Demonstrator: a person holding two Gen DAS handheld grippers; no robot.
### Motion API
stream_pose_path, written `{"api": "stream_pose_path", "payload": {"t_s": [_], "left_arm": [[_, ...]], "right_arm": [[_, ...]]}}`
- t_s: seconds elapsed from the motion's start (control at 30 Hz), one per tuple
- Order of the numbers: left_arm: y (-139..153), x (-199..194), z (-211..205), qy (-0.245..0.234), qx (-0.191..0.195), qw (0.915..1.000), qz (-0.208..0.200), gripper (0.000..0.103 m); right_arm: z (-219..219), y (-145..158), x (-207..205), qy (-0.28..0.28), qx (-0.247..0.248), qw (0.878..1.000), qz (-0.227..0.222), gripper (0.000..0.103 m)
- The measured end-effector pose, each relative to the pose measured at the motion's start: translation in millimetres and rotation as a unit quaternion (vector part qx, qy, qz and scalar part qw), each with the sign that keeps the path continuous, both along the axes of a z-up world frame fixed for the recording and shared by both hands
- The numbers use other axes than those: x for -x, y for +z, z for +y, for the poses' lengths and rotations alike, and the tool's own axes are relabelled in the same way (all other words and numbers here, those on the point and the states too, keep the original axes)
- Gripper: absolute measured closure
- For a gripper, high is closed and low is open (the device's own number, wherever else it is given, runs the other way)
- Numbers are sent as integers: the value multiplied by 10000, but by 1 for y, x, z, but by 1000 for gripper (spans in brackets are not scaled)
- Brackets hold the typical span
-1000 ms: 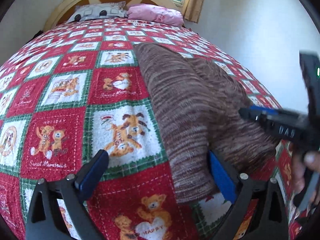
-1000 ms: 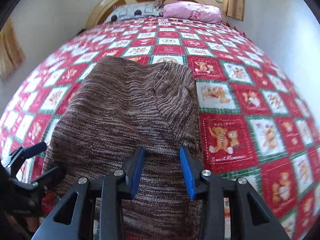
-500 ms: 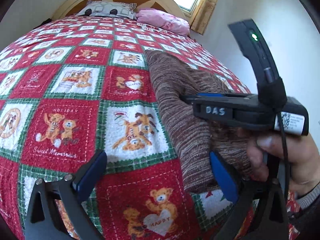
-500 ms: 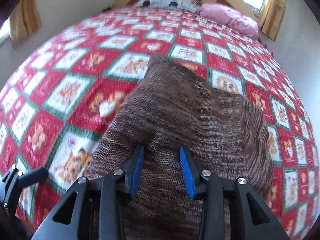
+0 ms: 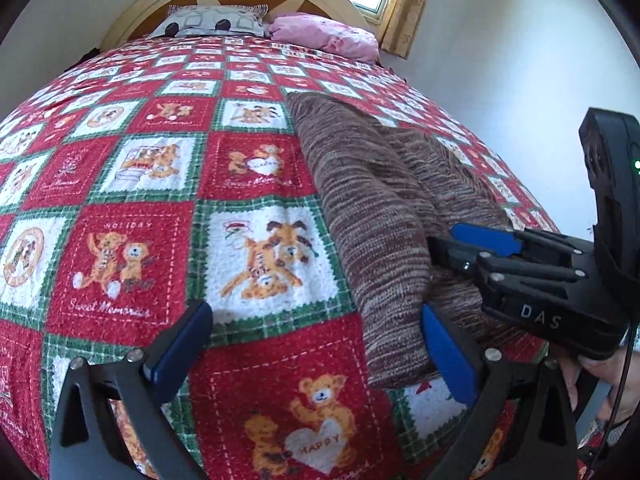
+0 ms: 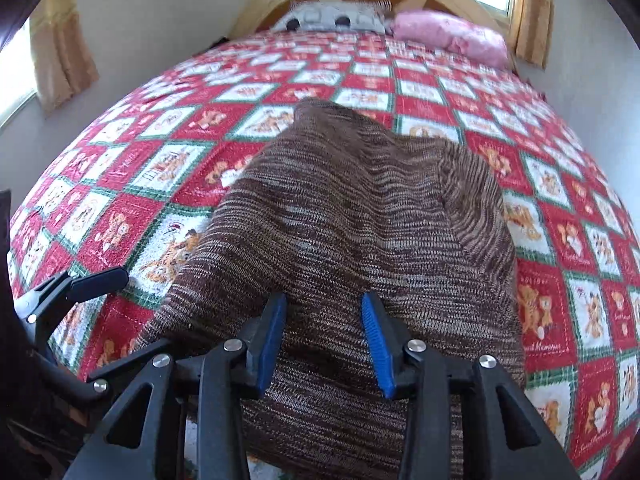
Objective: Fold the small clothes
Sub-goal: 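Grasp the folded sweater edge with the left tool while the right tool grasps beside it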
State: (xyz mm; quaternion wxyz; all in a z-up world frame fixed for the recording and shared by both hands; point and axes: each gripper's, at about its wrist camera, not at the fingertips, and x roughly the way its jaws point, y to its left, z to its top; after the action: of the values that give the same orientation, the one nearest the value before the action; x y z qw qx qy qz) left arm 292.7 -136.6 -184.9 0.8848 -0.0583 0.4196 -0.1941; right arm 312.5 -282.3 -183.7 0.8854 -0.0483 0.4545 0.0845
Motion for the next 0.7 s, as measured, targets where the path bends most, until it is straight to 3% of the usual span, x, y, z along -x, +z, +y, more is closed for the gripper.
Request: {"api": "stream_pose_path", "payload": {"t_s": [0.2, 0.33, 0.4, 0.53, 0.7], "left_arm": [[-1, -1, 2, -8, 76, 10000, 28, 0], [-1, -1, -2, -32, -37, 10000, 38, 0], [-2, -1, -5, -57, -119, 9999, 40, 0], [-1, 0, -3, -52, -63, 10000, 27, 0], [9, 14, 18, 156, 427, 9983, -376, 0]], "right_arm": [[-18, 18, 25, -277, -141, 9990, -325, 61], [-60, 5, 52, -824, -41, 9956, -436, 60], [-67, -2, 60, -591, -165, 9973, -393, 60], [-52, 8, 64, -382, 254, 9974, -563, 60], [-76, 36, 52, -633, -552, 9919, -957, 60]]}}
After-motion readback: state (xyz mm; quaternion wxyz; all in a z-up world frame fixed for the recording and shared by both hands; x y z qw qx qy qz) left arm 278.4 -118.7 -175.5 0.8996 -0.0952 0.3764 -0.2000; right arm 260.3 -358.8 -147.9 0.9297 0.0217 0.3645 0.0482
